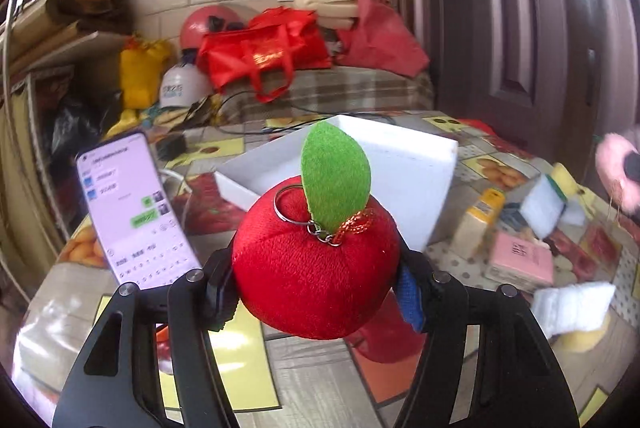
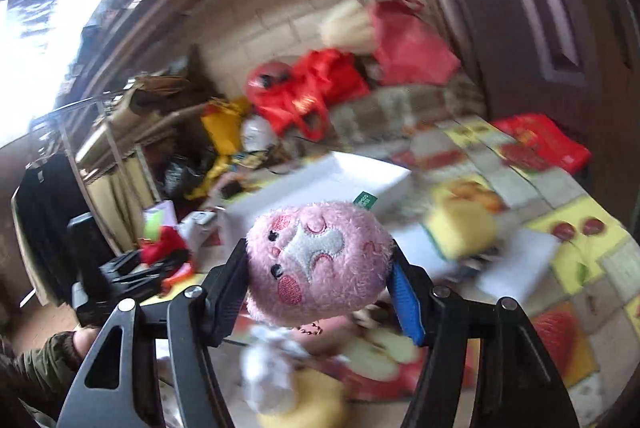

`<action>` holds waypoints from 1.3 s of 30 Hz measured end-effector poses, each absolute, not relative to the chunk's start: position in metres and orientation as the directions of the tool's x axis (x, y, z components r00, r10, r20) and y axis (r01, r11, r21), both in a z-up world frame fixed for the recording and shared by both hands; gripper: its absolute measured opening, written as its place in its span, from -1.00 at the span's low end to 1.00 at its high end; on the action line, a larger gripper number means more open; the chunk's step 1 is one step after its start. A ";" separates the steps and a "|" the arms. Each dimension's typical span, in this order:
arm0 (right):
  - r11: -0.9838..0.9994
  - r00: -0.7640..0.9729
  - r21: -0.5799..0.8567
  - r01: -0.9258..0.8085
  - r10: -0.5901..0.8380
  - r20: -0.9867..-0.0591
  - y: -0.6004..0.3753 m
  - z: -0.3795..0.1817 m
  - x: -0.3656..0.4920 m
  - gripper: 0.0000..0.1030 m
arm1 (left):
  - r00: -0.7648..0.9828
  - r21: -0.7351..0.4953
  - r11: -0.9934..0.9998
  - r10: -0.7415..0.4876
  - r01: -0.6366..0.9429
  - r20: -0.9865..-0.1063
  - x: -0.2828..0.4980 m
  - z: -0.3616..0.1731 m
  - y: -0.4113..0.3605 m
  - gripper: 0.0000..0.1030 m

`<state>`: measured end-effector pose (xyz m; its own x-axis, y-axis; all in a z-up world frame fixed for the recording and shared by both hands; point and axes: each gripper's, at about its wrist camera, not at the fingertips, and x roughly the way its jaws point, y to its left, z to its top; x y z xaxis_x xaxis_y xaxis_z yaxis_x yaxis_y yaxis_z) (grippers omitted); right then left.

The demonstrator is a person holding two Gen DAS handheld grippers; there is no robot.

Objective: Organize soft objects
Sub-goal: 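Carry the apple and pink toy into the white tray and open both tools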

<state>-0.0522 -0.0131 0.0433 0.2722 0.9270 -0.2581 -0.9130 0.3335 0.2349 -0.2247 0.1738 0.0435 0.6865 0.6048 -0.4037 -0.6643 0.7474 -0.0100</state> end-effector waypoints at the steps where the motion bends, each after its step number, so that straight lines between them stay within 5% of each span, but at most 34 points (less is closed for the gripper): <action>1: 0.315 0.255 0.227 -0.922 0.932 -0.257 -0.004 0.042 -0.061 0.25 | 0.688 -0.013 0.746 0.607 -0.666 -0.398 -0.226 0.043 0.174 0.24; 25: 0.241 0.199 0.130 -0.962 0.942 -0.271 0.091 0.019 -0.123 0.24 | 0.595 -0.038 0.630 0.710 -0.776 -0.377 -0.219 0.045 0.179 0.23; 31: 0.301 0.261 0.118 -0.946 0.926 -0.272 0.116 0.015 -0.111 0.25 | 0.571 -0.129 0.579 0.697 -0.805 -0.433 -0.213 0.041 0.211 0.25; 39: 0.490 0.455 0.114 -0.864 0.858 -0.239 0.116 0.018 -0.054 0.25 | 0.563 -0.064 0.583 0.742 -0.810 -0.363 -0.173 0.048 0.228 0.25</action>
